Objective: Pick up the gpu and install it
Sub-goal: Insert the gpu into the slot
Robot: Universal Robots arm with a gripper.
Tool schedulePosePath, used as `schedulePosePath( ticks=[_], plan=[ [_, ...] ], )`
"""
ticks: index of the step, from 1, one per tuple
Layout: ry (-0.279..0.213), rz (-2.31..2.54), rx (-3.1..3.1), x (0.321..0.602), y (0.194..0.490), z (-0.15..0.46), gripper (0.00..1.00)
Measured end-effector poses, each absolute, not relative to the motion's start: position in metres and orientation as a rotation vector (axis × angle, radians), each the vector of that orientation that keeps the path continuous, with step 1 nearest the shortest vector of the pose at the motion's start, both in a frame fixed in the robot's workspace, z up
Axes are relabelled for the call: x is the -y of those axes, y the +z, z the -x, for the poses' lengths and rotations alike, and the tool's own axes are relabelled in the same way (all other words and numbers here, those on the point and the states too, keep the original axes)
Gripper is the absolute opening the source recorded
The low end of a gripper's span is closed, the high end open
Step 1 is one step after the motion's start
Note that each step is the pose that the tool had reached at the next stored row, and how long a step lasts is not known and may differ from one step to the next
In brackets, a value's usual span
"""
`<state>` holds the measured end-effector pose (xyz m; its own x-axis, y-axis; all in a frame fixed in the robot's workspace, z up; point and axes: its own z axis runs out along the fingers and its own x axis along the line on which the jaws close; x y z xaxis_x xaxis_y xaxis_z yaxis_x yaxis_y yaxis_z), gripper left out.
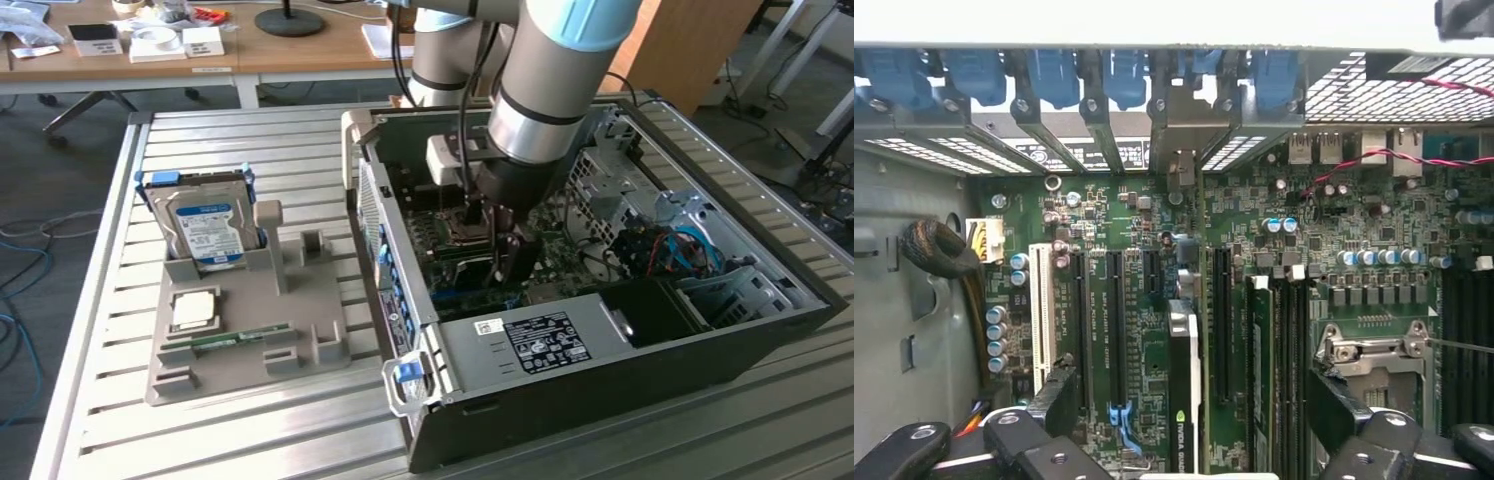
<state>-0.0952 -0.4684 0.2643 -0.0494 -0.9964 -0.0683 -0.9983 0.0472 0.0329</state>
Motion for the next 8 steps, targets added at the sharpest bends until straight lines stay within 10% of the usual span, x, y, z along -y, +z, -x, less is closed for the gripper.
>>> schedulePosePath(
  ticks=[8],
  plan=[
    [0.106, 2.171, -2.216, 0.4684, 0.2685, 0.0952, 0.99]
  ],
)
